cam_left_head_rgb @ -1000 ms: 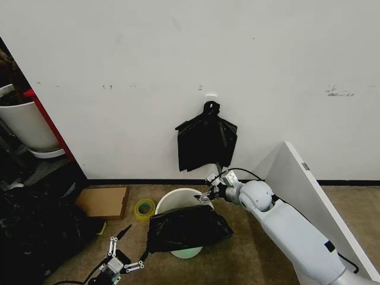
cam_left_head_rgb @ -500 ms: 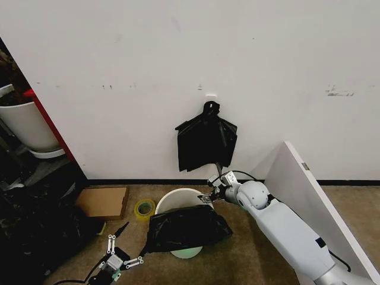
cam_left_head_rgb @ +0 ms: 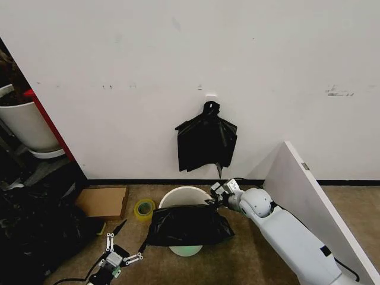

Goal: Place the garbage bag over the trash bin.

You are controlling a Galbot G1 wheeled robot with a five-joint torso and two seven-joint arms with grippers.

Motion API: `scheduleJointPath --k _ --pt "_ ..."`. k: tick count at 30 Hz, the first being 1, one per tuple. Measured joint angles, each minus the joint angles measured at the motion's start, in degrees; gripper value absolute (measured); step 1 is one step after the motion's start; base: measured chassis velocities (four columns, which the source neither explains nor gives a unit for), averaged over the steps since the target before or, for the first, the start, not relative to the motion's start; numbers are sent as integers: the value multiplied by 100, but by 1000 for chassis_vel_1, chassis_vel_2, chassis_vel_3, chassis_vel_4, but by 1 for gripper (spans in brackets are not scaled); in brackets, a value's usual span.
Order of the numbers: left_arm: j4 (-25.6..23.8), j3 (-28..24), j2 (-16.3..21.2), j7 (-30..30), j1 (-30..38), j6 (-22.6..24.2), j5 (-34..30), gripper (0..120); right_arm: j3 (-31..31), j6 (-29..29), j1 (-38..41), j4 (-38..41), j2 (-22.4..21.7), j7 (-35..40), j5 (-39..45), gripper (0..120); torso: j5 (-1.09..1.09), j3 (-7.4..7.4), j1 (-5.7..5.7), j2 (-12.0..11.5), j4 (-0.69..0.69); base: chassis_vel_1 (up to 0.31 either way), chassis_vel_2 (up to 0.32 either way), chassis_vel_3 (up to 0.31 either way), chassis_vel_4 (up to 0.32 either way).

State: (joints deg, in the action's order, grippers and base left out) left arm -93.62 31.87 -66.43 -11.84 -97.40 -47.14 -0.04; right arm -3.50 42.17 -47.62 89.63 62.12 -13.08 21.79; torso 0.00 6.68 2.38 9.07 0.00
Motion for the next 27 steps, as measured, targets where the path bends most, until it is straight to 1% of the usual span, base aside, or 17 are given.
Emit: scheduleJointPath --k 2,4,6,7,11,12,13,14,15,18,21,22,23,27 --pt "-8 0 5 70 0 0 3 100 -17 -3 -116 146 -52 382 327 5 0 0 0 0 -1 0 0 0 0" --pt "-12 -4 10 125 -1 0 4 100 -50 -9 -267 331 -126 1036 852 3 0 -1 0 0 0 0 0 0 0" --pt "-20 -23 11 153 -1 0 4 100 -92 -18 -472 615 -210 2030 1632 3 -1 0 0 0 -1 0 0 0 0" --pt "-20 -23 11 153 -1 0 4 100 -92 -18 -472 615 -210 2030 1632 3 -1 0 0 0 -1 0 0 0 0" --pt "-23 -112 10 208 11 0 -7 100 -32 -35 -900 1204 -280 3841 3049 3 0 0 0 0 -1 0 0 0 0" --pt "-24 -128 10 214 17 1 -13 100 -12 -40 -970 1308 -279 4098 3248 3 -1 0 0 0 -1 0 0 0 0" --pt "-24 -178 4 229 39 1 -36 100 46 -95 -1141 1557 -254 4666 3690 3 -1 0 0 0 -1 0 0 0 0" --pt "-24 -207 1 232 50 1 -45 100 69 -172 -1236 1698 -224 4994 3908 3 -1 0 0 0 -2 0 0 0 0" --pt "-24 -207 1 232 50 1 -45 100 69 -172 -1236 1698 -224 4994 3908 3 -1 0 0 0 -2 0 0 0 0" --pt "-30 -292 -12 234 83 1 -49 100 177 -586 -1545 2134 -36 6063 4504 3 -1 0 0 0 -1 0 0 0 0" --pt "-66 -340 -22 249 93 1 -51 100 298 -1151 -1821 2390 280 6745 4694 3 -1 0 0 0 -1 0 0 0 0" --pt "-66 -340 -22 249 93 1 -51 100 298 -1151 -1821 2390 280 6745 4694 3 -1 0 0 0 -1 0 0 0 0" --pt "-75 -344 -23 254 92 1 -55 100 346 -1293 -1885 2417 376 6851 4690 3 -1 -1 0 0 -1 0 0 0 0" --pt "-105 -361 -30 262 120 1 -191 100 637 -1903 -2204 2380 904 7128 4463 3 -1 0 0 0 0 0 0 0 0"
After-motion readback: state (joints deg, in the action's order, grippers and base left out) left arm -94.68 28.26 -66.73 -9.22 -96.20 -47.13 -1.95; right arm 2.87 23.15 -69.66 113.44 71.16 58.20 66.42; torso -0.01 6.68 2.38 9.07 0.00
